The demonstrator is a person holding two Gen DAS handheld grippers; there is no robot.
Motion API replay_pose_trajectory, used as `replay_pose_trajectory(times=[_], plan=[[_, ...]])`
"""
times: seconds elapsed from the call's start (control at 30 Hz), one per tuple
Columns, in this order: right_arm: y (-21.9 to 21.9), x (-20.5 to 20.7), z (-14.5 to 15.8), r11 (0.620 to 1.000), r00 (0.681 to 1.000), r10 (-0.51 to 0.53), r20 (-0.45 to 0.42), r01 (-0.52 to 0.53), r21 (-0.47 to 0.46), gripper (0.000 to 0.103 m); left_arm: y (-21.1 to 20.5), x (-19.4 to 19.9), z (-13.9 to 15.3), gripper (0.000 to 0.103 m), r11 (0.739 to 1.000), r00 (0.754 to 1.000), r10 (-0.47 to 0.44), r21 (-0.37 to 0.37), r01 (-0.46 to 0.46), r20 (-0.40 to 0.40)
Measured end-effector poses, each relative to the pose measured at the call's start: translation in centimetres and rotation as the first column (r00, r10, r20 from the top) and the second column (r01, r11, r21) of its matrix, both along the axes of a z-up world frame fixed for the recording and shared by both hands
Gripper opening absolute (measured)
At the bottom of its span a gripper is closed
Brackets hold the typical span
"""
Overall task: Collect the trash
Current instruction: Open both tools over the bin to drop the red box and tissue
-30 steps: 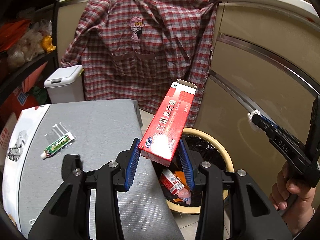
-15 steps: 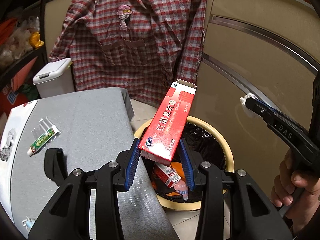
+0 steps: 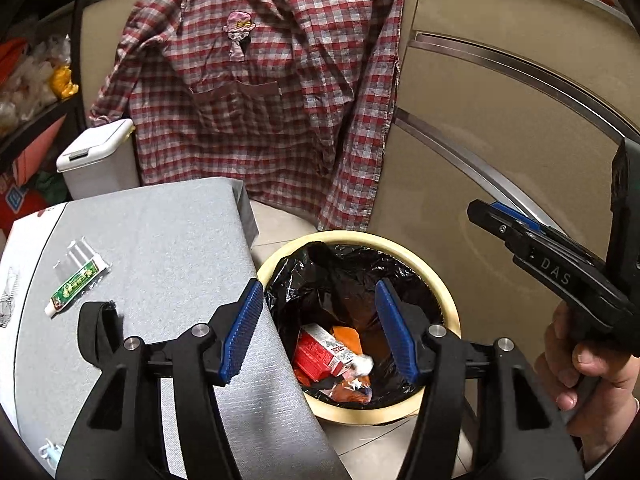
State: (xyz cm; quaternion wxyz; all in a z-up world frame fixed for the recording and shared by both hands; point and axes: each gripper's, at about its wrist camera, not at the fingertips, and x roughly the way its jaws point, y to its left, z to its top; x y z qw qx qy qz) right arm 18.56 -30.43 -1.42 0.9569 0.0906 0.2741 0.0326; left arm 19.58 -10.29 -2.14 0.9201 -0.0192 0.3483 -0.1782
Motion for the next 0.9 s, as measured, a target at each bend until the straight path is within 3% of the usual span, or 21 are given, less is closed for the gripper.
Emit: replay_pose_trajectory(times=[0.37,0.8,0.9], plan=[[0.7,-0.2,-0.1,1.0,1.0,0.009,0.009,-0.009,-0.007,0.04,2.1,-0.5,0.9,0.046,1.0,0.999,0.025,0.002,-0.025,0.02],[5.0,-0.8,0.1,0.997,0.996,0.078,0.036,-0.078,-0.017,0.039,10.7,-1.7,2.1,0.037,0.989,0.988,0.144,0.013,-0.145,0.051],[6.5,-1.2,0.2,0.995,0.994,0.096,0.048,-0.096,-0.013,0.035,12.6,-2.0,2.1,0.034,0.985,0.984,0.169,0.034,-0.172,0.063]])
